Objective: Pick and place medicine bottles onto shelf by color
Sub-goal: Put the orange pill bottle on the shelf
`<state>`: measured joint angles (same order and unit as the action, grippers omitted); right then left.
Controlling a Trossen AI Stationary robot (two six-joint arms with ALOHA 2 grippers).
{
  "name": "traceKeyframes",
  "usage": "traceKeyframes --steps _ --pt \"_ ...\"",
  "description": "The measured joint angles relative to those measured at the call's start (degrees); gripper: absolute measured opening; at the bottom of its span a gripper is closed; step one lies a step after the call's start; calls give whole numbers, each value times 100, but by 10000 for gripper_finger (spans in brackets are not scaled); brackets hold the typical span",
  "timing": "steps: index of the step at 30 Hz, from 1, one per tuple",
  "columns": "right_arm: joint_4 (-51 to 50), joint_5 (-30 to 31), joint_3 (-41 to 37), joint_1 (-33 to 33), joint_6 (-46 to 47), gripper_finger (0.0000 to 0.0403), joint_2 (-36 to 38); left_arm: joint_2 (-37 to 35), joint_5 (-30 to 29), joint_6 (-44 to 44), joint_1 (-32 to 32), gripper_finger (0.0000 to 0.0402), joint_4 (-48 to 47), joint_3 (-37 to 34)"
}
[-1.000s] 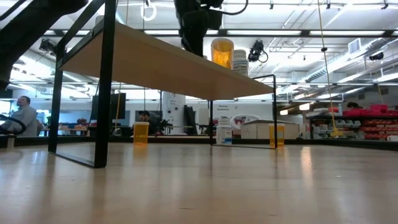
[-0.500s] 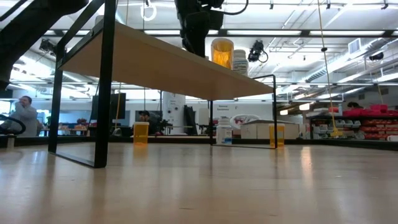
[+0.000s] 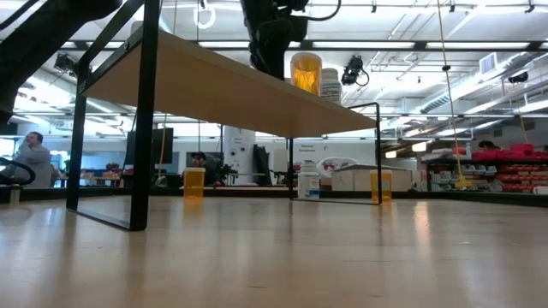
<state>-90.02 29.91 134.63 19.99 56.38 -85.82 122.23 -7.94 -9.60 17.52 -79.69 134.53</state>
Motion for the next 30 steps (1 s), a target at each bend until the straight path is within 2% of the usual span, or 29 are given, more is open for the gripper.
traceKeyframes --steps 5,10,15,17,22,30 --pt "0 -2 0 0 0 348 0 -180 -242 182 -1 314 -266 9" --pt "0 1 0 0 -117 348 0 -473 -246 698 -57 313 -551 17" --pt "6 179 -212 -72 -675 348 10 -764 -252 1271 -222 307 -841 17" --pt "2 -44 -389 -199 -896 348 2 -852 -250 1547 -348 305 -971 17" --pt "-4 -709 -825 -530 -1581 348 -5 -1258 -232 2349 -774 295 -1034 17" --pt "93 -813 -857 -489 -2053 348 19 -1986 -238 4050 -1982 281 -1034 20"
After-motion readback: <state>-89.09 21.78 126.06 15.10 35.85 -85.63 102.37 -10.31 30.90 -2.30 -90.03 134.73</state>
